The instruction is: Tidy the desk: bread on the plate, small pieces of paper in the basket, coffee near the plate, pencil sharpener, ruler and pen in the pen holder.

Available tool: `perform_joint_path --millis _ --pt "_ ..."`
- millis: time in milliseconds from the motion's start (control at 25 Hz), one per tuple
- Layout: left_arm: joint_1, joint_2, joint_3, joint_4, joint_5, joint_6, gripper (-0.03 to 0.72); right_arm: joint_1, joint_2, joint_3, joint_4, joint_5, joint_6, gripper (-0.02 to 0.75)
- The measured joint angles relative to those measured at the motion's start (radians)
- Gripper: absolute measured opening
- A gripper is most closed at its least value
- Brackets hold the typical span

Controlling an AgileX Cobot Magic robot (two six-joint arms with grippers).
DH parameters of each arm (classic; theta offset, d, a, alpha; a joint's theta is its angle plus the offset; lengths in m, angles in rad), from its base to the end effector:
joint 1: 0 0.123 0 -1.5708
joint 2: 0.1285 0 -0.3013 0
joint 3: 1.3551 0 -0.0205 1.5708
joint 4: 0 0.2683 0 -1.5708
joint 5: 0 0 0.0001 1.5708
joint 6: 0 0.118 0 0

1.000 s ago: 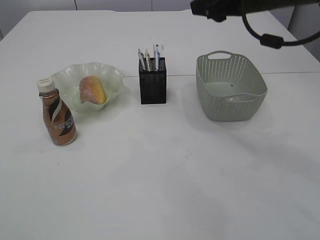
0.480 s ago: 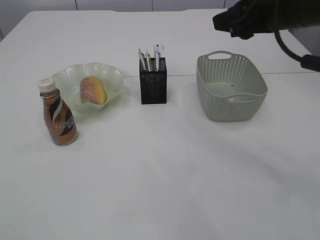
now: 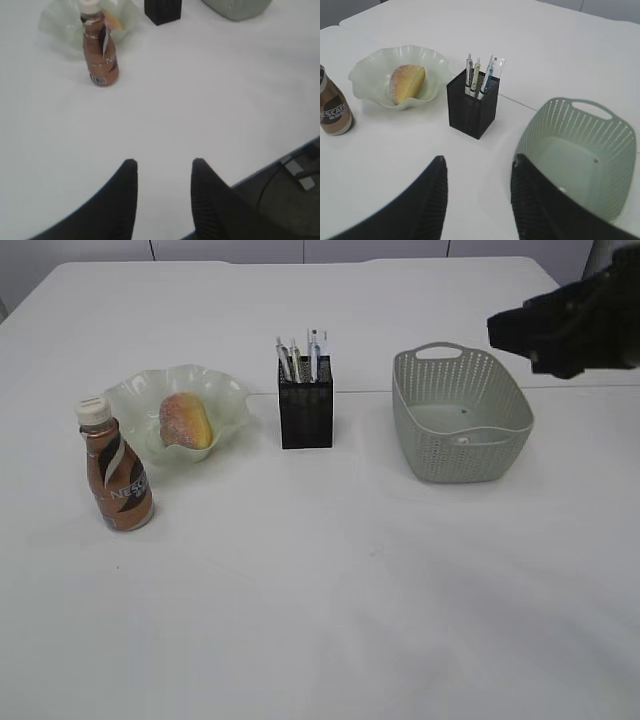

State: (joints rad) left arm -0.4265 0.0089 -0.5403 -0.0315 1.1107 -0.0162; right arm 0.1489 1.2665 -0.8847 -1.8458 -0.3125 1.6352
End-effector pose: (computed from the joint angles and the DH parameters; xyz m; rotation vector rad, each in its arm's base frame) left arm 0.0097 -0.0081 0.2808 0.4261 2.0329 -0.3100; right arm 0.3060 0.0811 0.3194 -0.5523 1.8625 0.2433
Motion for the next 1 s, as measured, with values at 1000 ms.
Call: perform_joint_path --millis 1000 --pt "0.175 0.000 0.025 -0.012 0.007 0.054 0.243 0.000 -0.223 0.211 0.000 0.013 0.058 0.341"
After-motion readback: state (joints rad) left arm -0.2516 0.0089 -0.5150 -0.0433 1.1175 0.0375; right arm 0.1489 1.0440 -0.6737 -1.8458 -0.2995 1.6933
